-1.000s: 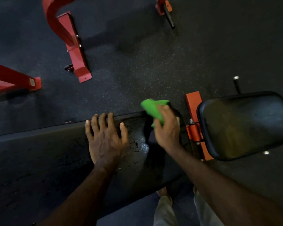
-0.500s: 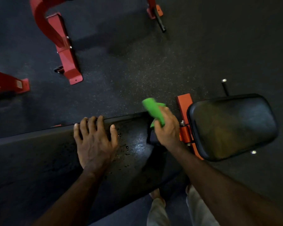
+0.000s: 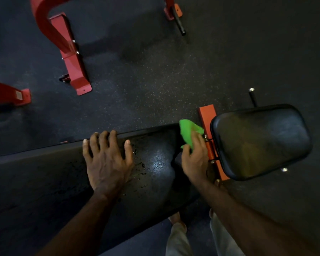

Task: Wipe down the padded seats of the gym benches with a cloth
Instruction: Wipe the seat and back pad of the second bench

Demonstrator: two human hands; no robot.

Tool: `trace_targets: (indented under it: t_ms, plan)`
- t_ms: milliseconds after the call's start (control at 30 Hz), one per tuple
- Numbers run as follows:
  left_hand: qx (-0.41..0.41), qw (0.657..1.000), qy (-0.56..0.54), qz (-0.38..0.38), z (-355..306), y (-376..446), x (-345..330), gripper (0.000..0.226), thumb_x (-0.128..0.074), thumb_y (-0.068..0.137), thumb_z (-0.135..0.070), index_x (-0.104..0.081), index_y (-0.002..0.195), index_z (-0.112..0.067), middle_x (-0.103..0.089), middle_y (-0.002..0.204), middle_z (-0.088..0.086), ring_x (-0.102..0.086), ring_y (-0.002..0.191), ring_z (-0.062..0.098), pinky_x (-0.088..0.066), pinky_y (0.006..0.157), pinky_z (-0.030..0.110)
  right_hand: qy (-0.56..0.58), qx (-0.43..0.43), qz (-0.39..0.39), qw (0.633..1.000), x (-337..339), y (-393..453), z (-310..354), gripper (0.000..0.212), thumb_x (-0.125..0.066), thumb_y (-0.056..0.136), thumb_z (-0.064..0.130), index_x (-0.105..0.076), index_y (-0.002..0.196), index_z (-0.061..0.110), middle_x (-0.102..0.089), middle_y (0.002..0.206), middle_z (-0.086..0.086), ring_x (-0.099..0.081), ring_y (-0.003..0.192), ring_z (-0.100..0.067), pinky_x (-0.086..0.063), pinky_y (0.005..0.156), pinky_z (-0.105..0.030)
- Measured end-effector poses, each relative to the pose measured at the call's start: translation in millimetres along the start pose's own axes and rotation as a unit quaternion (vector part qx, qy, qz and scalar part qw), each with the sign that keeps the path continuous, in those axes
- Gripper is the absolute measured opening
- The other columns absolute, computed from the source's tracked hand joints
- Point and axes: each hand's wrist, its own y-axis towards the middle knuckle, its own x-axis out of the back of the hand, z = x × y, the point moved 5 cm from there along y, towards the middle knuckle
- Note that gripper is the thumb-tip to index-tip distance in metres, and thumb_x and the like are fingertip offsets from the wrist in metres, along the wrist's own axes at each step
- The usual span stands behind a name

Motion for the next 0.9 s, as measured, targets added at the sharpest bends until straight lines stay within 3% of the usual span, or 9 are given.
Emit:
trace_targets:
  t_ms: [67, 200, 367, 500, 533, 667, 700, 833, 900]
  plan:
    - [-0.001, 1.0, 0.002, 0.002, -0.2, 0.3, 0.6, 0.06, -0.031, 0.102, -0.056, -0.048, 0.144, -0.017, -0.047, 0.146, 0.01, -0.031, 0.145, 0.033, -0.012, 0.125, 0.053, -0.015, 0.106, 0.039, 0.994, 2.2, -6.2, -10.9, 0.06, -0.05, 0.092, 0.022, -0.05, 0.152, 0.012, -0.048, 0.156, -0.005, -0.04, 0.145, -0.018, -0.027, 0.12, -0.028]
    - [-0.001, 1.0, 0.004, 0.005, -0.2, -0.1, 0.7, 0.06, -0.03, 0.102, -0.057, -0.047, 0.145, -0.017, -0.047, 0.147, 0.009, -0.03, 0.146, 0.032, -0.011, 0.125, 0.053, 0.048, -0.193, -0.008, 0.98, 8.0, 7.4, -39.8, 0.051, -0.05, 0.099, 0.021, -0.052, 0.149, 0.011, -0.057, 0.146, -0.015, -0.052, 0.136, -0.034, -0.037, 0.111, -0.038]
    - [0.0, 1.0, 0.001, 0.002, -1.8, -0.2, 2.7, 0.056, -0.036, 0.104, -0.054, -0.049, 0.143, -0.016, -0.049, 0.145, 0.011, -0.032, 0.144, 0.034, -0.013, 0.124, 0.054, 0.005, 0.183, 0.052, 0.982, 1.5, -38.2, 6.0, 0.064, -0.054, 0.089, 0.017, -0.048, 0.153, 0.016, -0.046, 0.159, -0.005, -0.037, 0.15, -0.018, -0.028, 0.124, -0.034]
    - [0.003, 1.0, 0.007, -0.001, -2.0, -0.4, 2.4, 0.057, -0.035, 0.103, -0.054, -0.049, 0.143, -0.016, -0.049, 0.145, 0.011, -0.033, 0.144, 0.034, -0.013, 0.124, 0.054, 0.093, -0.089, -0.05, 0.99, -4.4, -31.6, 11.0, 0.063, -0.057, 0.086, 0.023, -0.054, 0.148, 0.011, -0.054, 0.152, -0.01, -0.047, 0.143, -0.029, -0.036, 0.119, -0.044]
    - [0.005, 1.0, 0.008, -0.001, -1.1, 0.0, 2.5, 0.056, -0.037, 0.103, -0.053, -0.049, 0.143, -0.016, -0.049, 0.145, 0.011, -0.033, 0.144, 0.034, -0.013, 0.124, 0.054, 0.106, -0.073, -0.046, 0.991, -9.6, -37.9, 31.8, 0.063, -0.057, 0.086, 0.021, -0.054, 0.148, 0.012, -0.054, 0.152, -0.01, -0.045, 0.145, -0.028, -0.034, 0.121, -0.043]
    - [0.007, 1.0, 0.013, -0.004, -3.3, 0.5, 2.9, 0.055, -0.042, 0.102, -0.053, -0.05, 0.142, -0.015, -0.05, 0.145, 0.012, -0.034, 0.144, 0.035, -0.014, 0.124, 0.054, 0.064, 0.252, 0.104, 0.96, -16.5, -66.9, 61.0, 0.069, -0.057, 0.088, 0.02, -0.044, 0.156, 0.02, -0.041, 0.163, 0.002, -0.03, 0.154, -0.017, -0.027, 0.126, -0.038]
    - [0.007, 1.0, 0.012, -0.002, -3.5, 0.5, 2.5, 0.056, -0.041, 0.102, -0.053, -0.05, 0.143, -0.016, -0.05, 0.145, 0.012, -0.034, 0.144, 0.034, -0.014, 0.124, 0.054, 0.052, 0.263, 0.098, 0.958, -12.7, -56.1, 49.0, 0.07, -0.059, 0.087, 0.02, -0.044, 0.156, 0.019, -0.041, 0.162, 0.002, -0.031, 0.153, -0.017, -0.029, 0.125, -0.042]
    - [0.001, 1.0, 0.008, -0.005, -0.6, -0.5, 1.0, 0.056, -0.04, 0.103, -0.053, -0.048, 0.144, -0.016, -0.048, 0.146, 0.012, -0.033, 0.144, 0.034, -0.013, 0.125, 0.054, 0.108, -0.066, -0.042, 0.991, -12.6, -34.3, 21.2, 0.065, -0.061, 0.089, 0.026, -0.048, 0.152, 0.019, -0.05, 0.156, -0.004, -0.043, 0.147, -0.023, -0.033, 0.122, -0.045]
    - [0.004, 1.0, 0.009, -0.012, -0.9, -0.7, 1.3, 0.055, -0.041, 0.103, -0.053, -0.049, 0.143, -0.015, -0.049, 0.145, 0.012, -0.034, 0.144, 0.034, -0.013, 0.124, 0.054, 0.093, 0.021, -0.023, 0.995, -18.2, -52.0, 46.7, 0.065, -0.059, 0.09, 0.024, -0.047, 0.153, 0.017, -0.047, 0.158, -0.004, -0.039, 0.15, -0.021, -0.031, 0.124, -0.045]
